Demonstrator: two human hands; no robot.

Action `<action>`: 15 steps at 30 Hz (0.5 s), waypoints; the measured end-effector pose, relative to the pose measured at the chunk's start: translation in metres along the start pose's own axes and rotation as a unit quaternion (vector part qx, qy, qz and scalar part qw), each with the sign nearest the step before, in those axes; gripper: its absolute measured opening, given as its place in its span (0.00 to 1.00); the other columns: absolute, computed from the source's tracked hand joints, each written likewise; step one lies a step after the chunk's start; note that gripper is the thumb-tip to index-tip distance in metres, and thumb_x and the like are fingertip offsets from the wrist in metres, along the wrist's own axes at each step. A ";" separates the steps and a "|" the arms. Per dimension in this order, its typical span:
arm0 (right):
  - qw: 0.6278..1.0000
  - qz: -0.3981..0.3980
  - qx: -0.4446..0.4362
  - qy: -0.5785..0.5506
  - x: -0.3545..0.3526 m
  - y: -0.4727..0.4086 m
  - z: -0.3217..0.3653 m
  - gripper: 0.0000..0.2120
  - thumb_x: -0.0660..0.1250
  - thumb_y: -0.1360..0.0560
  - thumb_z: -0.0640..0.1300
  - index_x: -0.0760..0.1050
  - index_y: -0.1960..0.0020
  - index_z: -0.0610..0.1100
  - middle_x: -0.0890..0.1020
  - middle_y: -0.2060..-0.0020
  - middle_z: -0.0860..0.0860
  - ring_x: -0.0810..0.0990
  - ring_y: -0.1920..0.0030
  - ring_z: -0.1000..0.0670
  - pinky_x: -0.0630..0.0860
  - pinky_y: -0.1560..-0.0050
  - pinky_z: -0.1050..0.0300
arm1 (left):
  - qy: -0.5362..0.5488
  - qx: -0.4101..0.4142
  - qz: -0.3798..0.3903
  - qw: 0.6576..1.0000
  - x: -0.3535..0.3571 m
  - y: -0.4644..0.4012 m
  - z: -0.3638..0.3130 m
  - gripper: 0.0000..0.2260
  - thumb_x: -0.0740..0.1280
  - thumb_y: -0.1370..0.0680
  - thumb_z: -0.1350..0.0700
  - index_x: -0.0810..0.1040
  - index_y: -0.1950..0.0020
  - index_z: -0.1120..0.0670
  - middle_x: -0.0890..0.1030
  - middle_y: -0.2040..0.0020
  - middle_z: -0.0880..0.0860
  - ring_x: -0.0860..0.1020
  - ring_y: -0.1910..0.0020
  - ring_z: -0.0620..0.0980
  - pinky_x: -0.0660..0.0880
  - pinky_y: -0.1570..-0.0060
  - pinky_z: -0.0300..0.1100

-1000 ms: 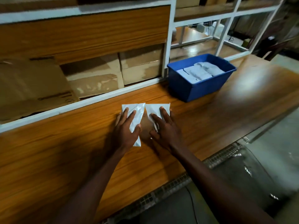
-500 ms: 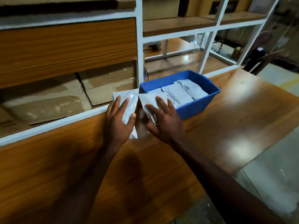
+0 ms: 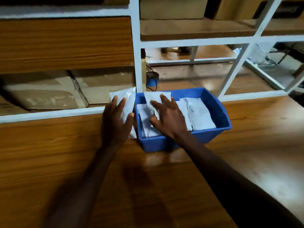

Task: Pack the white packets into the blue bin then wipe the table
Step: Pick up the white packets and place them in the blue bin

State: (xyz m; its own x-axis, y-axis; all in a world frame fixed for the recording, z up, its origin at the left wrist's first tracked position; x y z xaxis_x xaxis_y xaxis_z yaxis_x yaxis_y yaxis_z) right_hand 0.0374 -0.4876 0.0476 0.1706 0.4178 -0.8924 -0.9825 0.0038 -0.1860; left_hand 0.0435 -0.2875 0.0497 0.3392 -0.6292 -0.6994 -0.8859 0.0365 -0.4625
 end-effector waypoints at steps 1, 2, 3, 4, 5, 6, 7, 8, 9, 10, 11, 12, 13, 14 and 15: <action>1.000 0.027 -0.009 0.002 0.005 -0.007 -0.004 0.32 0.58 0.27 0.62 0.66 0.25 0.58 0.60 0.21 0.47 0.55 0.22 0.37 0.66 0.29 0.39 | -0.006 -0.008 -0.008 1.000 0.001 0.002 -0.004 0.26 0.67 0.23 0.49 0.68 0.26 0.52 0.64 0.24 0.56 0.62 0.26 0.58 0.61 0.28 0.54; 0.998 0.054 -0.022 0.007 0.010 -0.015 -0.005 0.32 0.61 0.27 0.62 0.65 0.24 0.57 0.60 0.21 0.46 0.56 0.22 0.36 0.66 0.28 0.39 | -0.014 -0.017 -0.017 1.000 0.001 0.003 -0.004 0.26 0.68 0.22 0.51 0.67 0.26 0.52 0.64 0.24 0.56 0.62 0.25 0.57 0.61 0.28 0.54; 0.996 0.081 -0.038 0.015 0.017 -0.021 -0.005 0.32 0.63 0.27 0.62 0.65 0.24 0.56 0.61 0.21 0.45 0.57 0.23 0.35 0.65 0.28 0.39 | -0.025 -0.023 -0.025 0.999 0.001 0.005 -0.003 0.26 0.69 0.23 0.51 0.67 0.25 0.52 0.64 0.23 0.56 0.62 0.25 0.57 0.61 0.28 0.53; 0.993 0.106 -0.048 0.022 0.025 -0.026 -0.004 0.33 0.64 0.27 0.62 0.65 0.24 0.56 0.61 0.22 0.44 0.58 0.24 0.35 0.65 0.28 0.39 | -0.034 -0.029 -0.032 0.998 0.000 0.007 -0.003 0.27 0.69 0.23 0.52 0.67 0.25 0.53 0.64 0.23 0.56 0.62 0.25 0.56 0.62 0.28 0.53; 0.990 0.128 -0.051 0.023 0.033 -0.029 -0.004 0.33 0.64 0.26 0.62 0.63 0.23 0.55 0.60 0.22 0.43 0.58 0.24 0.34 0.65 0.28 0.38 | -0.038 -0.031 -0.037 0.998 -0.002 0.008 -0.002 0.27 0.69 0.23 0.52 0.67 0.25 0.52 0.64 0.23 0.56 0.62 0.25 0.56 0.62 0.28 0.52; 0.987 0.152 -0.051 0.025 0.041 -0.031 -0.004 0.34 0.64 0.25 0.62 0.60 0.22 0.55 0.57 0.21 0.42 0.56 0.23 0.33 0.63 0.27 0.37 | -0.042 -0.033 -0.037 0.998 -0.004 0.008 -0.001 0.27 0.69 0.23 0.52 0.66 0.25 0.52 0.63 0.23 0.55 0.61 0.25 0.56 0.62 0.28 0.51; 0.983 0.176 -0.050 0.034 0.048 -0.031 -0.004 0.35 0.63 0.23 0.62 0.55 0.21 0.55 0.53 0.20 0.41 0.52 0.23 0.32 0.61 0.26 0.35 | -0.047 -0.038 -0.034 0.998 -0.005 0.007 0.000 0.27 0.69 0.23 0.52 0.66 0.25 0.52 0.63 0.23 0.55 0.61 0.25 0.56 0.63 0.29 0.51; 0.978 0.196 -0.052 0.054 0.055 -0.030 -0.005 0.36 0.60 0.22 0.63 0.50 0.19 0.56 0.48 0.20 0.42 0.46 0.22 0.31 0.56 0.25 0.34 | -0.052 -0.046 -0.030 0.997 -0.006 0.005 0.002 0.27 0.68 0.23 0.52 0.65 0.24 0.51 0.62 0.23 0.55 0.60 0.25 0.56 0.63 0.30 0.51; 0.973 0.209 -0.056 0.078 0.060 -0.028 -0.005 0.37 0.57 0.21 0.65 0.45 0.19 0.56 0.43 0.19 0.42 0.42 0.22 0.31 0.52 0.24 0.34 | -0.055 -0.052 -0.028 0.997 -0.007 0.003 0.004 0.27 0.68 0.23 0.52 0.65 0.24 0.50 0.61 0.22 0.55 0.60 0.25 0.57 0.63 0.31 0.52; 0.970 0.215 -0.061 0.099 0.063 -0.025 -0.006 0.37 0.54 0.21 0.66 0.40 0.19 0.57 0.40 0.20 0.42 0.38 0.22 0.31 0.49 0.24 0.33 | -0.058 -0.056 -0.026 0.996 -0.007 0.002 0.005 0.27 0.68 0.22 0.52 0.65 0.24 0.50 0.61 0.22 0.54 0.59 0.25 0.57 0.64 0.32 0.53; 0.967 0.219 -0.065 0.115 0.065 -0.024 -0.005 0.37 0.52 0.20 0.67 0.37 0.20 0.57 0.38 0.20 0.42 0.36 0.22 0.31 0.48 0.24 0.33 | -0.060 -0.057 -0.024 0.996 -0.006 0.000 0.005 0.27 0.68 0.22 0.52 0.64 0.24 0.49 0.60 0.22 0.54 0.59 0.24 0.57 0.65 0.32 0.54; 0.965 0.221 -0.067 0.124 0.065 -0.023 -0.006 0.36 0.50 0.20 0.67 0.36 0.20 0.58 0.36 0.20 0.43 0.35 0.22 0.31 0.46 0.24 0.33 | -0.061 -0.056 -0.021 0.996 -0.005 -0.003 0.006 0.27 0.68 0.22 0.51 0.64 0.24 0.49 0.60 0.22 0.54 0.59 0.24 0.57 0.65 0.32 0.55; 0.964 0.222 -0.067 0.127 0.065 -0.024 -0.006 0.36 0.48 0.20 0.67 0.35 0.20 0.58 0.36 0.20 0.43 0.34 0.22 0.32 0.46 0.24 0.33 | -0.060 -0.052 -0.019 0.997 -0.004 -0.005 0.006 0.27 0.68 0.22 0.51 0.64 0.24 0.49 0.60 0.22 0.54 0.59 0.24 0.57 0.66 0.33 0.55; 0.964 0.222 -0.068 0.126 0.064 -0.025 -0.006 0.35 0.47 0.20 0.67 0.35 0.20 0.58 0.36 0.20 0.43 0.34 0.22 0.32 0.45 0.24 0.33 | -0.059 -0.047 -0.018 0.997 -0.003 -0.007 0.005 0.27 0.68 0.23 0.51 0.64 0.24 0.50 0.61 0.22 0.55 0.59 0.25 0.57 0.66 0.32 0.56; 0.965 0.221 -0.068 0.124 0.062 -0.025 -0.005 0.35 0.46 0.20 0.67 0.35 0.20 0.58 0.36 0.20 0.43 0.34 0.22 0.32 0.45 0.24 0.33 | -0.058 -0.043 -0.016 0.997 -0.001 -0.009 0.003 0.27 0.68 0.23 0.51 0.65 0.24 0.50 0.61 0.22 0.55 0.60 0.25 0.58 0.67 0.32 0.56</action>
State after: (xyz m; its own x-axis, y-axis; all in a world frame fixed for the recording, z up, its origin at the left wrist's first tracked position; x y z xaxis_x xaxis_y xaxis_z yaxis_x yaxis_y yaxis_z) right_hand 0.0726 -0.4661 -0.0055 -0.2345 0.1215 -0.9645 -0.9472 -0.2516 0.1986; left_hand 0.0517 -0.2846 0.0532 0.3976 -0.5348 -0.7456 -0.8961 -0.0517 -0.4408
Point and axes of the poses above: each hand's wrist, its own y-axis away from the middle knuckle, its own x-axis out of the palm, z = x × y, the point moved 6 cm from there along -y, towards the middle knuckle
